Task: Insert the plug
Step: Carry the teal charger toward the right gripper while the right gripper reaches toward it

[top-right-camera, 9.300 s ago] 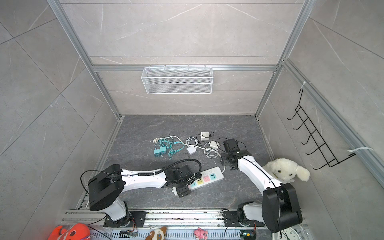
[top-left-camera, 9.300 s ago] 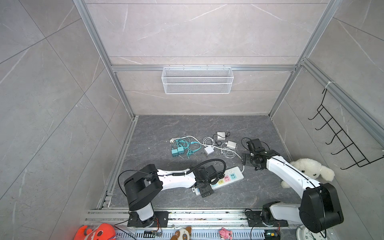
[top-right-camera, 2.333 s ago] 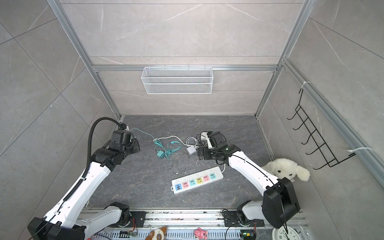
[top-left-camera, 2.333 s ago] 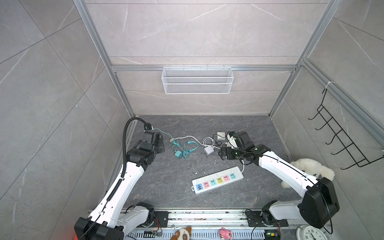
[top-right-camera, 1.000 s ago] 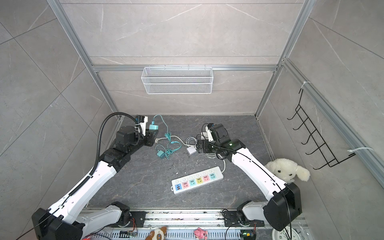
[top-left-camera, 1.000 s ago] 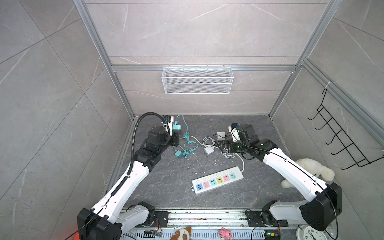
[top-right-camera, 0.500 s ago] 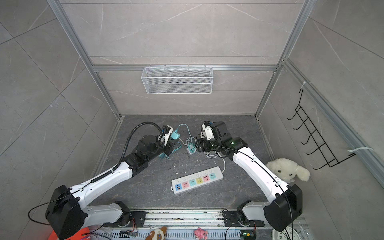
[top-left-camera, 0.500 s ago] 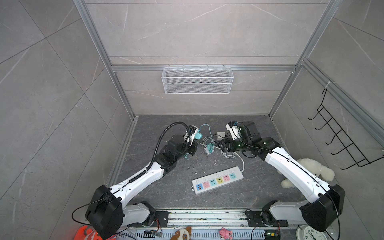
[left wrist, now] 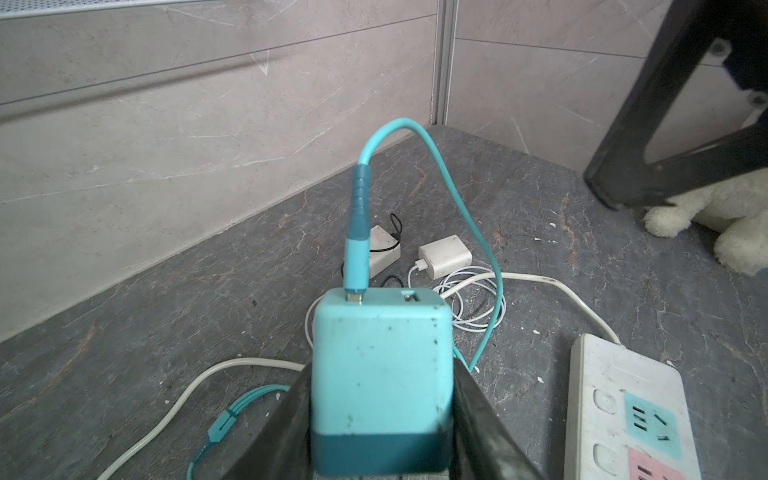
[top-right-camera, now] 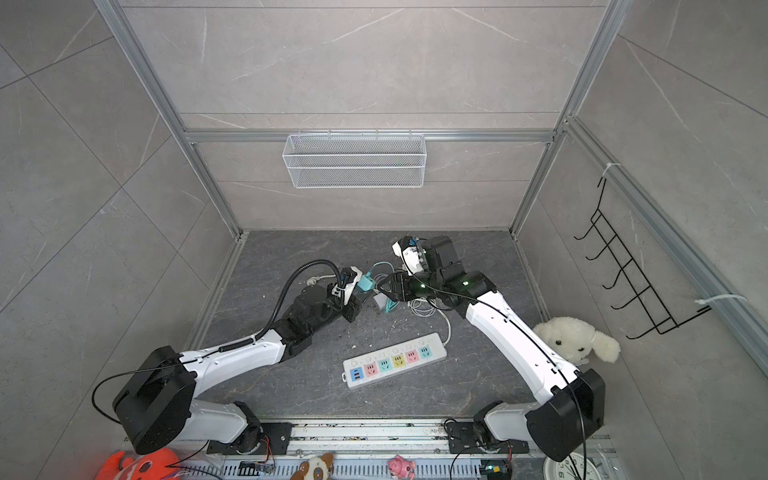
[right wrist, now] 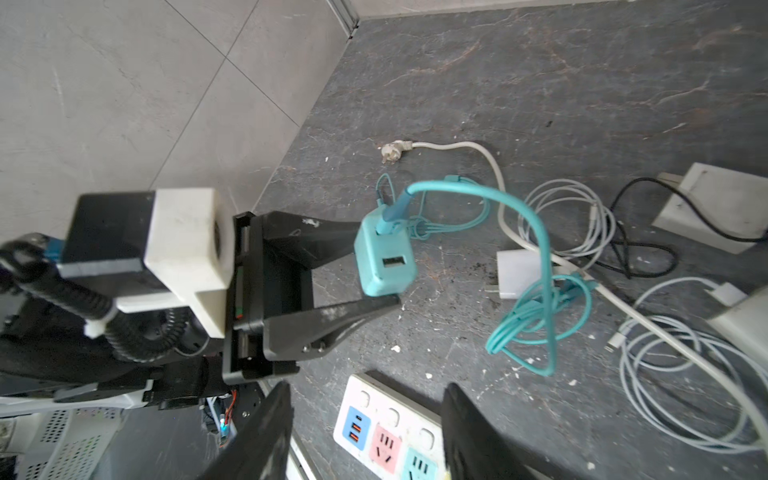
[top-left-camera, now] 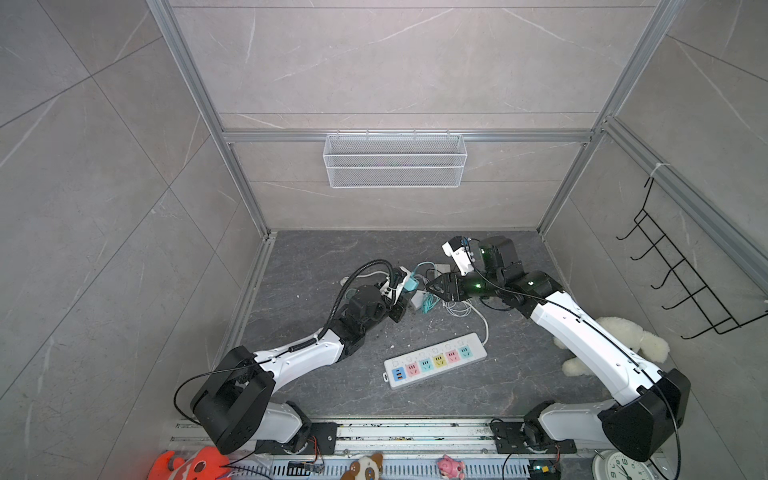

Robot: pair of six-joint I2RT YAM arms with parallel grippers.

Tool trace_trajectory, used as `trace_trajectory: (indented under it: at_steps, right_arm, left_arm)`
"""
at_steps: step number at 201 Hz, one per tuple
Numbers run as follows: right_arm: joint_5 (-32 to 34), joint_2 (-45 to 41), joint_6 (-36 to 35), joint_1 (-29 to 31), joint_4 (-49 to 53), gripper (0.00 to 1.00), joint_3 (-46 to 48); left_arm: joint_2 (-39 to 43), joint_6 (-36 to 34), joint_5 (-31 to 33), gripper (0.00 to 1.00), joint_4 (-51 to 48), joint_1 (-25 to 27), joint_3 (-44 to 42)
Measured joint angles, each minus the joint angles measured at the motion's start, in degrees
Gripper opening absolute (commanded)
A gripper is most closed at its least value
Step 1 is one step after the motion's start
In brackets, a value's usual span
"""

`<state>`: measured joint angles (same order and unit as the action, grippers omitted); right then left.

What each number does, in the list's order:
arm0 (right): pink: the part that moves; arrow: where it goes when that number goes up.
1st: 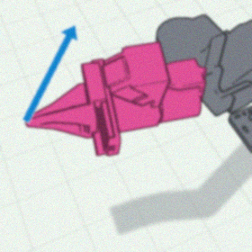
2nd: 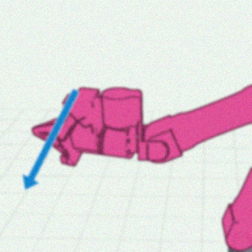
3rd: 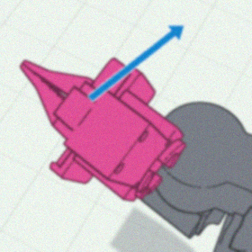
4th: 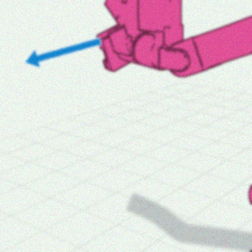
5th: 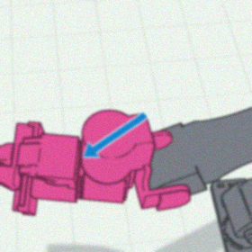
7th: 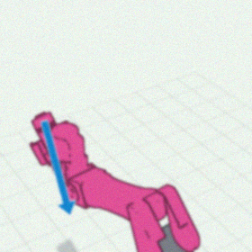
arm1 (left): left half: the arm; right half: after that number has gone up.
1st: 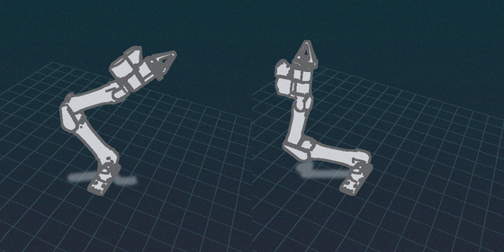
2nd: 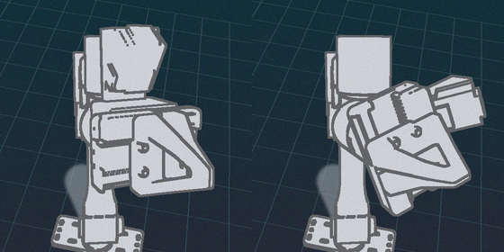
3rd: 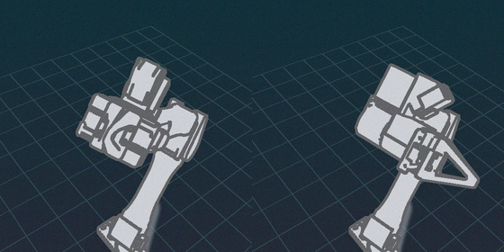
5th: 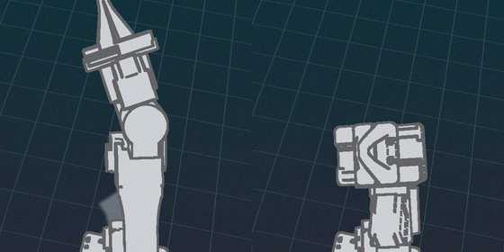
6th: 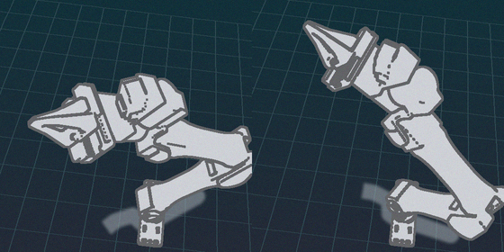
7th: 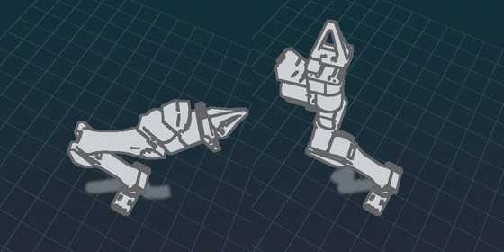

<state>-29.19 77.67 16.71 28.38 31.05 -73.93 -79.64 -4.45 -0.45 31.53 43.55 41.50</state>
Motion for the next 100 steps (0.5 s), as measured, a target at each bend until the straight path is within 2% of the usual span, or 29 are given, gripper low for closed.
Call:
trace_trajectory:
  at_steps: [18, 100]
  right_arm:
    - [-1.1, 1.4, 0.2, 0.0, -0.5, 0.53, -0.3]
    - [-2.0, 6.8, 0.2, 0.0, -0.9, 0.47, -2.3]
  left_arm:
    - [-0.2, 0.0, -0.4, 0.28, 1.6, 0.5, 0.0]
    - [-0.2, -0.3, -1.3, 0.28, 3.8, 2.2, -0.1]
